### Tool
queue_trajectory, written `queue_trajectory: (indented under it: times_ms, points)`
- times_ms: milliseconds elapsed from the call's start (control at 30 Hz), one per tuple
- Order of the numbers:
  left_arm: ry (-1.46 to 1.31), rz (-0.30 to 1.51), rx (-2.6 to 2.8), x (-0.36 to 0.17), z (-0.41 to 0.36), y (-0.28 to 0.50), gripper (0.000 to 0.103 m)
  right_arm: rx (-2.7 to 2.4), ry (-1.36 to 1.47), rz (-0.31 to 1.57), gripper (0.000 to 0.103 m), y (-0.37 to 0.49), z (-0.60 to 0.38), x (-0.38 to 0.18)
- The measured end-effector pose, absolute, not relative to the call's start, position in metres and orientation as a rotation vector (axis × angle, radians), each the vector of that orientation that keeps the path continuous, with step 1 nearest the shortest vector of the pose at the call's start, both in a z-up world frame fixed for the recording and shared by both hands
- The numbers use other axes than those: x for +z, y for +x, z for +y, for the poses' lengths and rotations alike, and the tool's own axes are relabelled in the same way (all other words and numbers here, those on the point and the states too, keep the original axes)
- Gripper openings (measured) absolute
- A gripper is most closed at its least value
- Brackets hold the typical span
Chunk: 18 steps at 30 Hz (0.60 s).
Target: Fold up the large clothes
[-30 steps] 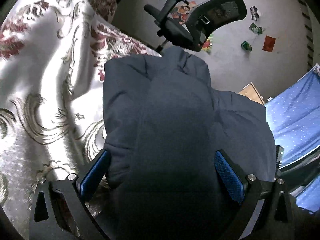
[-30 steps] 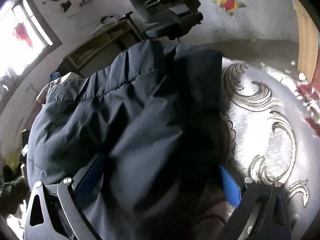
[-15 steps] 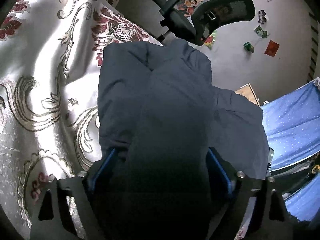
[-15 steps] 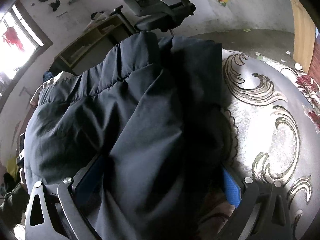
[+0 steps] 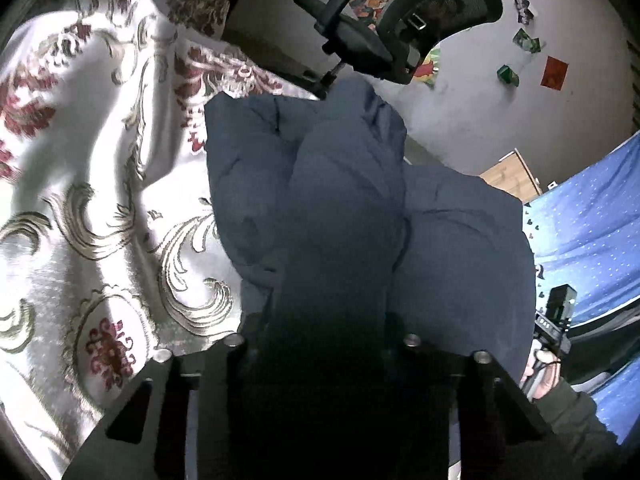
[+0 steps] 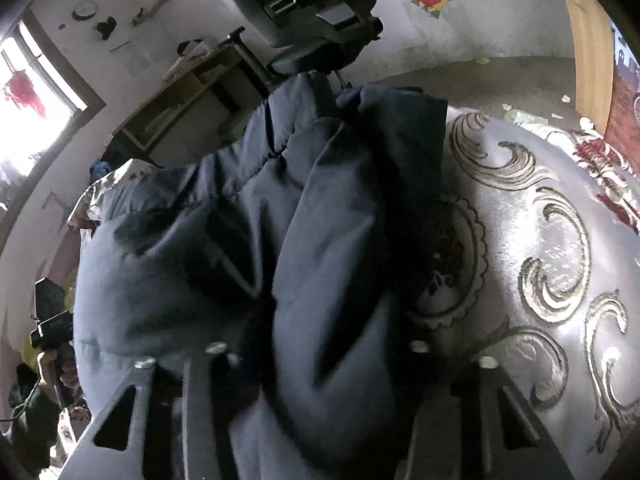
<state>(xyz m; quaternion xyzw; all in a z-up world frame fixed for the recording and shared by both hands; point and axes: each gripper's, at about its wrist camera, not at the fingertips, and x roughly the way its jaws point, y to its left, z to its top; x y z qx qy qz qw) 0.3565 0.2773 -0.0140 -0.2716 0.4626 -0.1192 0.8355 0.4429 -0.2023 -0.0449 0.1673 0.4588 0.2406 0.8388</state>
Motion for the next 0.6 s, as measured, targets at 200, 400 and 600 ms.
queue_trajectory:
  times_ms: [200,400,600]
  points:
    - [-0.531,0.942,-0.236,0.013,0.256,0.337,0.017,0.538,0.382,0.912,0.017,0.430,-0.203,-0.011]
    - [-0.505,0.886,-0.289,0.054,0.238,0.316,0.012,0.609,0.369,0.826,0.015,0.409,-0.204,0.030]
    - [-0.516,0.852,-0.319,0.085,0.219,0.301,0.011,0.635,0.327,0.758,0.015,0.384,-0.207,0.065]
